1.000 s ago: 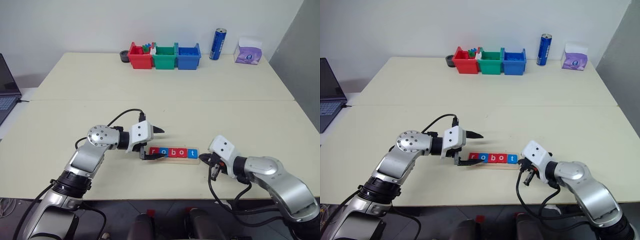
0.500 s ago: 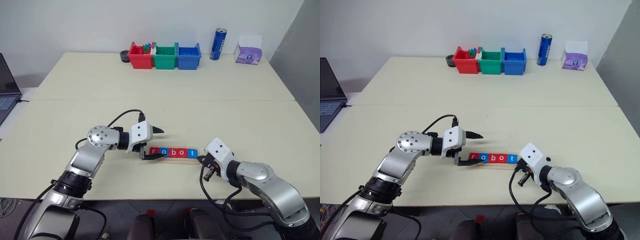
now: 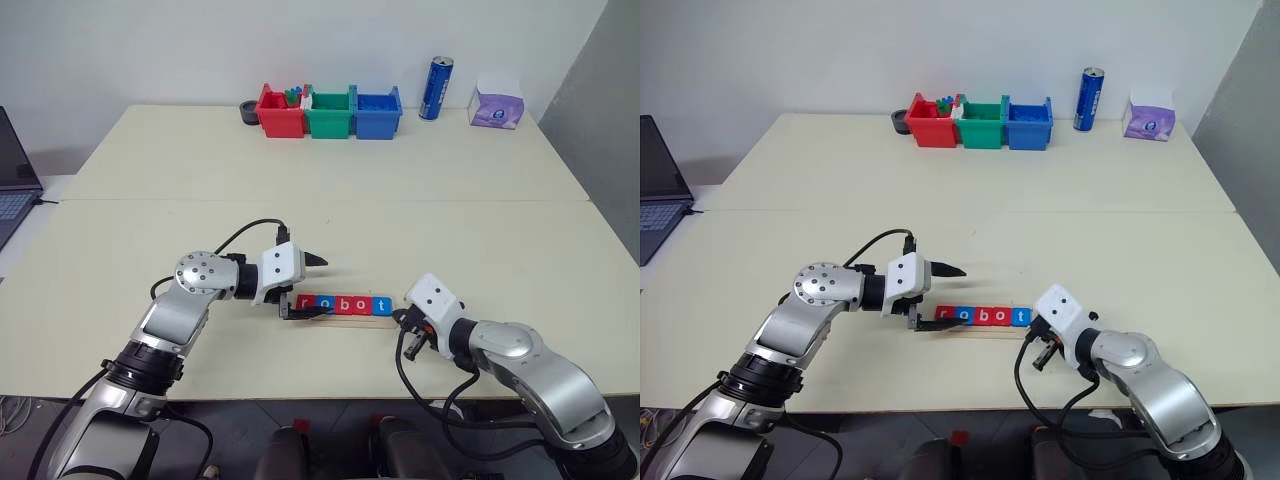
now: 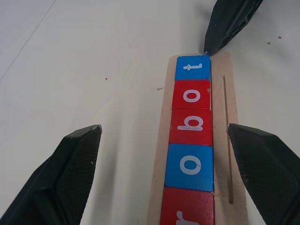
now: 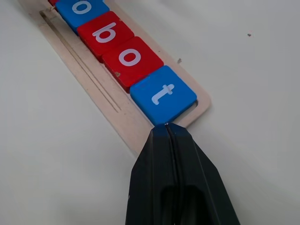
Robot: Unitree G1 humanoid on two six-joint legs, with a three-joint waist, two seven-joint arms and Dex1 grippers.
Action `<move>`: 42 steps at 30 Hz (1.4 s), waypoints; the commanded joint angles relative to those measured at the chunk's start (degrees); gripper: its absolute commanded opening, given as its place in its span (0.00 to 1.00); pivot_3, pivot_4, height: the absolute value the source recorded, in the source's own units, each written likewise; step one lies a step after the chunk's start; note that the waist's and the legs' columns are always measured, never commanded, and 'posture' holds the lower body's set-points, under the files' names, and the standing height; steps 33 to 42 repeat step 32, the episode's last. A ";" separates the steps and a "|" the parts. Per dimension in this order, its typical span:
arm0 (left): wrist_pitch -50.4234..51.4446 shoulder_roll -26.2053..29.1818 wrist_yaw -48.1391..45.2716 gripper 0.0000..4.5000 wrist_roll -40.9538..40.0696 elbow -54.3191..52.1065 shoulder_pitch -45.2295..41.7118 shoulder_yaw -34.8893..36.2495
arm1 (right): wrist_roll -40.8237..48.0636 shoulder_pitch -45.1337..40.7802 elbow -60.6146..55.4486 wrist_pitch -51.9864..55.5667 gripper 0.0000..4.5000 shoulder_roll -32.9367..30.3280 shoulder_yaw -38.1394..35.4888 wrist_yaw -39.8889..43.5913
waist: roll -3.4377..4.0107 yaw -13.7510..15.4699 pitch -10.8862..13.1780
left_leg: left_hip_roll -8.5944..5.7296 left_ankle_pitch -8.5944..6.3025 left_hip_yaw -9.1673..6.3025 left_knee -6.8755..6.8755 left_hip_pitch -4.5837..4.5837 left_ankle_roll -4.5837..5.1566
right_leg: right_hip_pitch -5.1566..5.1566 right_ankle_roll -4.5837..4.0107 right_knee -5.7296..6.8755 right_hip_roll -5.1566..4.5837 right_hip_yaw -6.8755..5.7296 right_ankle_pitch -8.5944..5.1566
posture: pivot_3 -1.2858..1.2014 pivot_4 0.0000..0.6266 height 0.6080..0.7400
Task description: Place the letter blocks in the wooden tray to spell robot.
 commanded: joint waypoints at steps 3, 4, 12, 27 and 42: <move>-0.02 0.90 0.23 1.00 -0.57 -0.60 -0.19 2.54 | 3.02 -1.56 -3.08 0.65 0.00 -2.79 -2.73 3.20 | 0.00 0.00 0.00 | 0.00 0.00 0.01 0.00 0.00 0.00 | 0.00 0.00 0.00 0.00 0.01 0.00 | 0.52 0.24 1.00; 0.18 0.88 0.34 1.00 -0.63 -0.67 -0.17 2.69 | 3.44 -1.70 -3.22 0.83 0.00 -2.96 -3.04 3.23 | 0.00 0.00 0.00 | 0.00 0.00 0.00 0.00 0.00 0.00 | 0.00 0.00 0.00 0.00 0.00 0.00 | 0.52 0.24 1.00; 3.31 -2.81 14.06 1.00 -1.40 5.03 -1.03 11.83 | 0.60 -1.77 1.35 -6.66 0.00 2.03 -8.23 -4.12 | -0.03 0.00 0.00 | 0.01 0.00 -0.02 0.00 0.01 0.00 | 0.00 0.00 0.02 0.00 0.00 0.00 | 0.52 0.24 1.00; 8.21 -8.76 41.47 1.00 -1.57 12.26 5.25 27.05 | -9.45 3.93 29.32 -48.09 0.00 23.31 -23.46 -32.32 | -0.08 0.24 -0.03 | -0.03 0.11 0.10 -0.06 -0.05 -0.20 | -0.09 0.00 0.07 -0.24 0.01 0.02 | 0.52 0.24 1.00; 5.54 -10.32 42.00 1.00 -2.72 11.42 6.89 28.27 | -8.72 2.63 34.70 -52.82 0.00 22.82 -25.16 -30.91 | -0.08 0.10 -0.03 | 0.00 0.11 0.10 -0.07 0.00 -0.20 | -0.09 -0.01 0.11 -0.19 0.02 0.02 | 0.52 0.24 1.00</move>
